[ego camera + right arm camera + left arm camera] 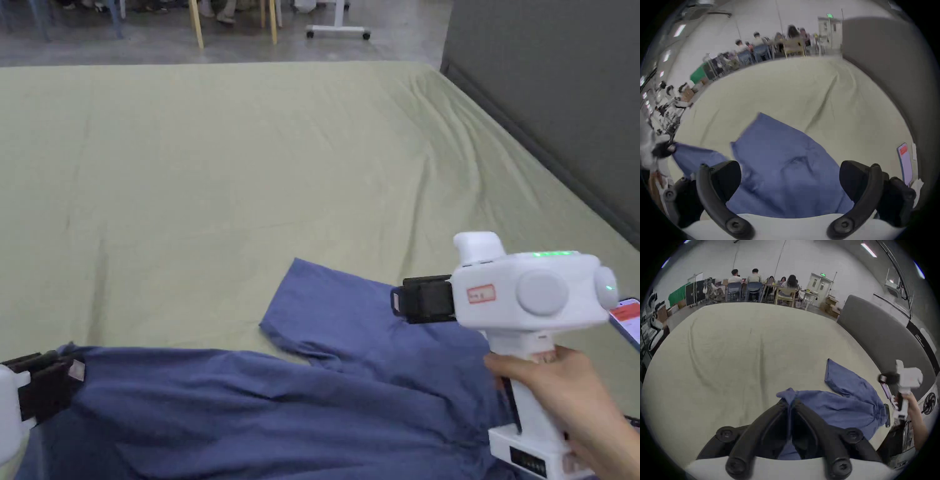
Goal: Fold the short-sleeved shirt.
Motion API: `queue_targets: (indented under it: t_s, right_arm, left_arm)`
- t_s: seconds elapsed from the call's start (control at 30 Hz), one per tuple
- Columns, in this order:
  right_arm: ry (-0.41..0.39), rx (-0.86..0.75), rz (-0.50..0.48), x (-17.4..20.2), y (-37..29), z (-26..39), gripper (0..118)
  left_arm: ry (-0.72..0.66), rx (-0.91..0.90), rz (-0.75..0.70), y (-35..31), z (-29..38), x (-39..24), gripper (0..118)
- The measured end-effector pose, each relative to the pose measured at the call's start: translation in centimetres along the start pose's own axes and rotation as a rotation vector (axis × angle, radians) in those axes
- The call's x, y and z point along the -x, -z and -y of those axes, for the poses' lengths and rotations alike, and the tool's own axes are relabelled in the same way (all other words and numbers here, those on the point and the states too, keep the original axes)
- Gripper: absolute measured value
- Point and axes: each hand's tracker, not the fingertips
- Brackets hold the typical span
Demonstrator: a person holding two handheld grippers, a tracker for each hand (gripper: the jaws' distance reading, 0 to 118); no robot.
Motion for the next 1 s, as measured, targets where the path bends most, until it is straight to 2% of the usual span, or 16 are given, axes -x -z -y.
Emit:
queue_targets:
  t_s: [0.1, 0.13, 0.17, 0.2, 0.23, 0.27, 0.3, 0.37, 0.5, 0.6, 0.7, 0.8, 0.87, 1.0]
  right_arm:
    - [0.038, 0.139, 0.043, -1.7, 6.6, -2.4, 118]
    - [0.023, 0.192, 0.056, -1.8, 8.7, -2.3, 111]
    - [0.006, 0.252, 0.071, -1.6, 10.3, -2.0, 94]
    - [-0.021, 0.305, 0.092, -1.9, 10.2, -1.8, 62]
    - [-0.049, 0.256, 0.085, -1.6, 9.8, -1.3, 62]
    - [-0.091, 0.175, 0.076, -1.1, 8.4, -1.5, 47]
    - [-0.121, 0.162, 0.054, -0.8, 7.8, -1.5, 6]
    - [-0.129, 0.074, 0.091, -0.2, 4.3, -1.0, 5]
    - [-0.116, -0.091, 0.074, 0.1, -1.5, -1.5, 5]
    - [-0.116, -0.246, 0.077, 0.6, -8.2, -2.7, 5]
    - [-0.077, -0.415, 0.044, 0.8, -15.5, -5.3, 5]
    - [-0.029, -0.546, -0.024, 0.7, -21.1, -9.4, 5]
    - [-0.045, -0.642, 0.013, 1.9, -25.2, -12.8, 5]
    - [-0.048, -0.787, 0.002, 3.6, -30.5, -21.3, 5]
  left_arm:
    - [-0.026, 0.007, 0.001, 0.6, 0.4, 0.1, 1]
    - [-0.037, 0.018, 0.002, 1.2, 0.1, 0.3, 1]
    - [-0.047, 0.025, -0.006, 1.5, 0.1, 0.4, 1]
    - [-0.052, 0.031, -0.010, 1.7, 0.0, 0.5, 1]
    - [-0.053, 0.031, -0.009, 1.9, 0.0, 0.6, 1]
    - [-0.057, 0.032, -0.011, 2.1, -0.3, 0.7, 1]
    - [-0.058, 0.031, -0.011, 2.1, -0.5, 0.8, 1]
    - [-0.067, 0.022, -0.001, 2.0, -1.0, 0.8, 1]
    - [-0.056, -0.033, 0.019, -0.1, -3.0, -0.1, 1]
    - [-0.031, -0.114, 0.047, -3.0, -6.2, -0.9, 1]
    - [0.012, -0.213, 0.075, -6.8, -10.6, -1.9, 1]
    - [0.081, -0.327, 0.054, -11.0, -16.0, -3.0, 1]
    - [0.109, -0.397, 0.022, -13.7, -20.7, -3.4, 1]
    - [0.130, -0.505, -0.046, -16.9, -30.0, -2.8, 1]
